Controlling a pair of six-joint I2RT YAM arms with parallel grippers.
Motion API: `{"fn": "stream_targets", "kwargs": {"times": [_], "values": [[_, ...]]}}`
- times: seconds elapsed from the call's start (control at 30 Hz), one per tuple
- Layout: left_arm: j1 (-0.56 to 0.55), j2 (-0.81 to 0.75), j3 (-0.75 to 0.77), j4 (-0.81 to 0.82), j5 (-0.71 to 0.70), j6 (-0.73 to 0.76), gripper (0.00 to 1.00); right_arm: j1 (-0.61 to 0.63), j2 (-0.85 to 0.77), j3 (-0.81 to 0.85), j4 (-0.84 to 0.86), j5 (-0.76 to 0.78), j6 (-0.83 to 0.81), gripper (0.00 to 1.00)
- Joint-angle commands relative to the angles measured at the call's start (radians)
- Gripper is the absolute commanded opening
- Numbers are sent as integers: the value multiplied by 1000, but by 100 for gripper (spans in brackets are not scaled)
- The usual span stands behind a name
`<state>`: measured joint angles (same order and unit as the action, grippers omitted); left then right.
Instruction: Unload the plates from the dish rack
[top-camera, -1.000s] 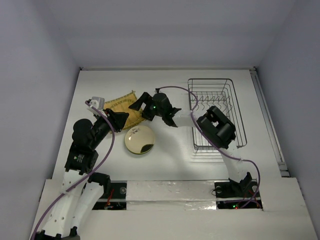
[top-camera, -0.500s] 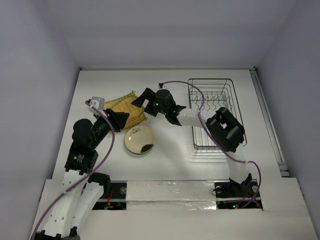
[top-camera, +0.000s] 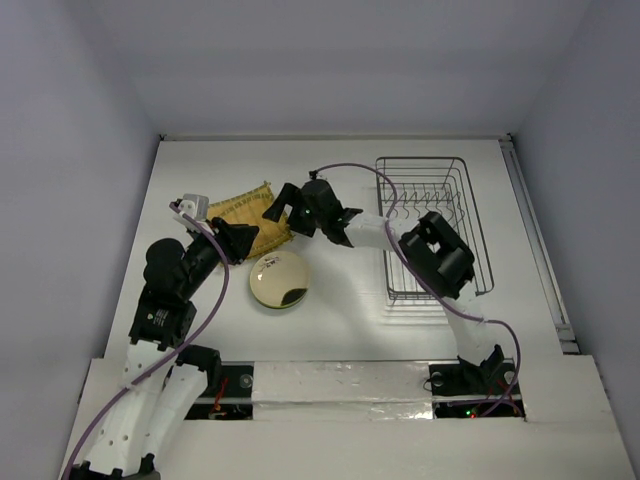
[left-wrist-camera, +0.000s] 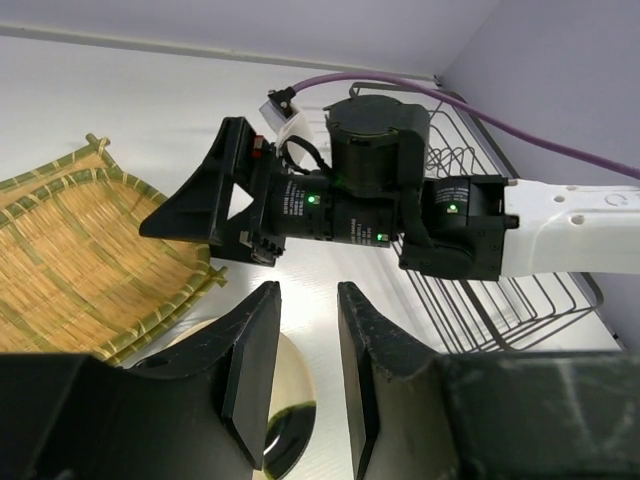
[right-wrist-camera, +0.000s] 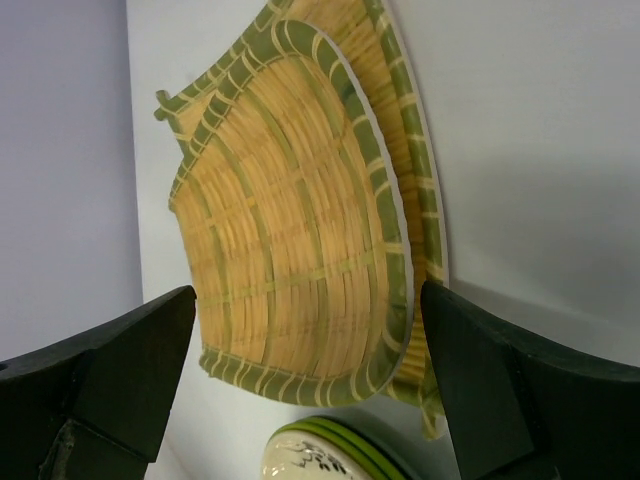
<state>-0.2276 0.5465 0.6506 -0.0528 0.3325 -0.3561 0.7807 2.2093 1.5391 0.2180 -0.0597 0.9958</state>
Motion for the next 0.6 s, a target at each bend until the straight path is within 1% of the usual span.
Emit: {"fn": "stream_targets", "kwargs": {"times": [0.0, 0.1, 0.17, 0.2, 0.23, 0.3, 0.33, 0.57], "values": [[-1, -11, 35, 34, 7, 6, 27, 9, 7, 87, -80, 18, -58, 100], [-1, -11, 35, 36, 11, 8, 28, 9, -14, 70, -83, 52, -63, 100], [-1, -10, 35, 34, 11, 8, 30, 9, -61, 41, -75, 127, -65, 100], [-1, -11, 35, 36, 11, 8, 30, 9, -78, 26, -98, 161, -78, 100], [-1, -11, 35, 36, 11, 8, 32, 9, -98, 10, -94, 228, -82, 100], [-1, -10, 35, 36, 11, 6, 34, 9, -181, -58, -1, 264, -83, 100], [-1, -11, 35, 36, 11, 6, 36, 9, -203, -101, 10, 285, -83, 100], [-1, -11, 35, 36, 10, 9, 42, 9, -307, -123, 33, 279, -147, 100]]}}
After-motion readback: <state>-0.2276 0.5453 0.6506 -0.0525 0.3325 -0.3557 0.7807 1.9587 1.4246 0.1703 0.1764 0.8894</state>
